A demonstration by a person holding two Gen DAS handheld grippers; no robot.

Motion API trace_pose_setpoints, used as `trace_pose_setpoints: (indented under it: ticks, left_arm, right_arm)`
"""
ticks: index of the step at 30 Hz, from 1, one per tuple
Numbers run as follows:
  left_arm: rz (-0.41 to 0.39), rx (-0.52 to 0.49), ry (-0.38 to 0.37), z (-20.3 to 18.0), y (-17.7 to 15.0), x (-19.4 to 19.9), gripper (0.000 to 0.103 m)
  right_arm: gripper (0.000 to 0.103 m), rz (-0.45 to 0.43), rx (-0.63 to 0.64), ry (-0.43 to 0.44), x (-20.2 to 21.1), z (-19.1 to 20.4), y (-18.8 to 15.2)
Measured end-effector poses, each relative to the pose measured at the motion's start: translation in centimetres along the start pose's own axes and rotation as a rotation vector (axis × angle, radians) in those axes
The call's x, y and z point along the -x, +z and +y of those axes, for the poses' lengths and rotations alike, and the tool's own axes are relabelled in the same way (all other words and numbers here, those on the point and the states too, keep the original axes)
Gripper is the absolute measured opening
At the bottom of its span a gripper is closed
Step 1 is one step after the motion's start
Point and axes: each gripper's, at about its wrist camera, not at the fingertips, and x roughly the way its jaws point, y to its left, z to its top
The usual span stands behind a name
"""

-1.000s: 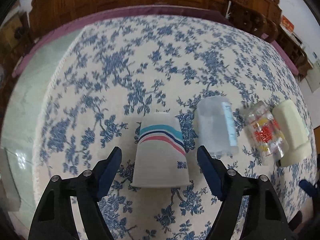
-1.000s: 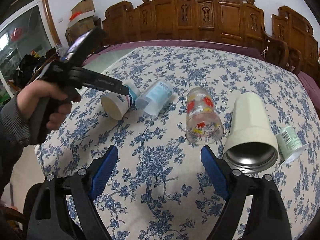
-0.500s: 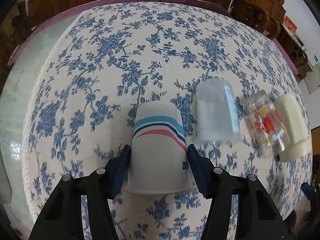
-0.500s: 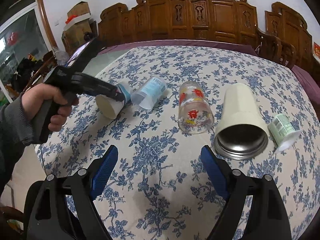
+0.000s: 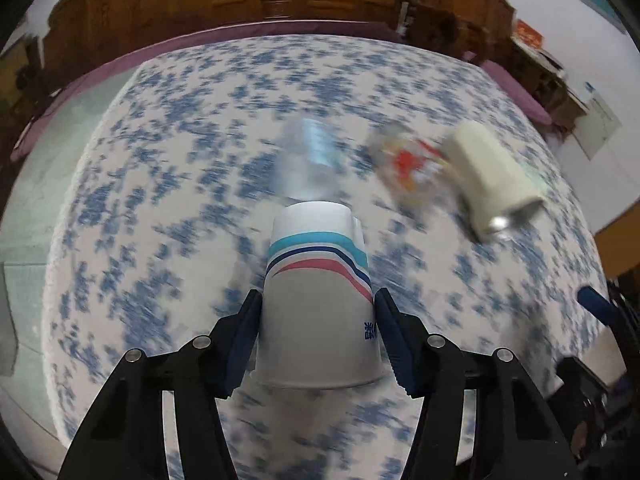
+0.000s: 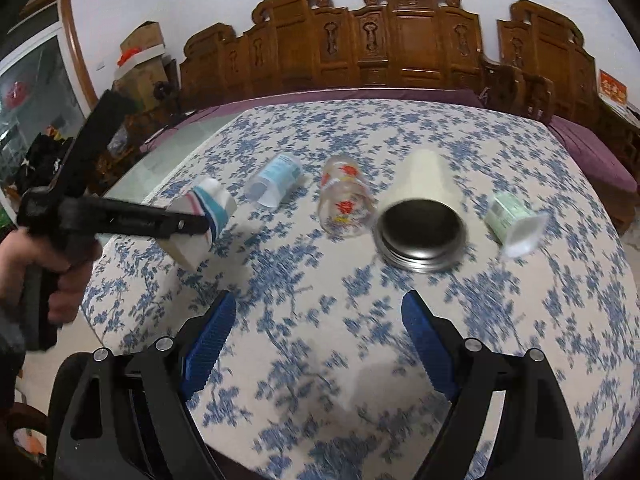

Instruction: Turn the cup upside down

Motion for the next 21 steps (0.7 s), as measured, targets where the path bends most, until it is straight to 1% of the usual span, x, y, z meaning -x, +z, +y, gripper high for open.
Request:
trace_pose_setpoints:
  ticks: [5,11,14,18,21]
  left_arm:
    - [-0.013,-0.032,-0.052,-4.2,-1.8,-0.3,0.055]
    - [0.0,-0.075,-0.072,-7.9,-3.3,-2.2,0.055]
    - [0.013,-0.084,-0.07,-8.9,-3.9,-3.3,0.056]
    - [0.03,-0.081,-0.074,-9.1,-4.3,-4.2,0.057]
    - [0.007,-0.087,-0.069,-8.9,-4.4,-3.4,0.061]
  right_arm:
    - [0.087,-0.005,-0.035,-0.029,1.6,-2.0,-1.7]
    - [0.087,-0.01,-0.064,-0.057,2.9,-3.7,-3.2]
    - [0.087,0.003,-0.08,-0.072,3.2,-4.5,-3.9]
    - [0.087,0.009,-0.083,-0.083,3.3,-4.8,-4.1]
    - [0.087,0.01,-0.086,-0.087,3.4,-4.9,-3.9]
